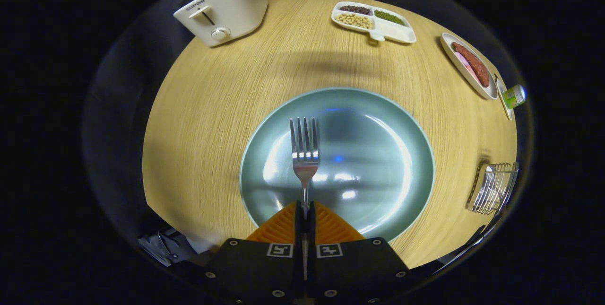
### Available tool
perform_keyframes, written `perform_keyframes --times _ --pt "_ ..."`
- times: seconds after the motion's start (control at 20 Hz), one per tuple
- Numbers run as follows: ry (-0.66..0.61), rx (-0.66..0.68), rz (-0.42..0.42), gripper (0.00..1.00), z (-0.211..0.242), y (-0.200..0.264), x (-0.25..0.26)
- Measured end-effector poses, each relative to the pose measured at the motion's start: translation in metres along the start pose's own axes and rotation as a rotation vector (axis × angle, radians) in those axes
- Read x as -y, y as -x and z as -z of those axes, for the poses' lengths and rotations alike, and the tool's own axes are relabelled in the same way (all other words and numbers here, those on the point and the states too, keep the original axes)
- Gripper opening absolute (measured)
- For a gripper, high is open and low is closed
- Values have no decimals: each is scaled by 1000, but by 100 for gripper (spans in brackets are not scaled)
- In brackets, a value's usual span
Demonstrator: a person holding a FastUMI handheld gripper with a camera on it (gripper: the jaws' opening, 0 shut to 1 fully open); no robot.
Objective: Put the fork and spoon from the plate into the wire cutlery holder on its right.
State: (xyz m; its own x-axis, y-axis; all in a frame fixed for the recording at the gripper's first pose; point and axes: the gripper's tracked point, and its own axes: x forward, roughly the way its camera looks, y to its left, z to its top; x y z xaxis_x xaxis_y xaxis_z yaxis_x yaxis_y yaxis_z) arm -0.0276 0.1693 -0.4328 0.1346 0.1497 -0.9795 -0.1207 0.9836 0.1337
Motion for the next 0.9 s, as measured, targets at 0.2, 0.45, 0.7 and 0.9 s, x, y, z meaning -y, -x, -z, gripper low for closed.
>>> perform_keyframes --times 0.2,0.45,0.7,0.9 --pt "-51 74 -42 4 -7 31 18" --pt "-117 147 -65 3 0 72 62" --pt "-177 223 -32 3 18 114 121" --pt "-249 272 21 3 32 142 179"
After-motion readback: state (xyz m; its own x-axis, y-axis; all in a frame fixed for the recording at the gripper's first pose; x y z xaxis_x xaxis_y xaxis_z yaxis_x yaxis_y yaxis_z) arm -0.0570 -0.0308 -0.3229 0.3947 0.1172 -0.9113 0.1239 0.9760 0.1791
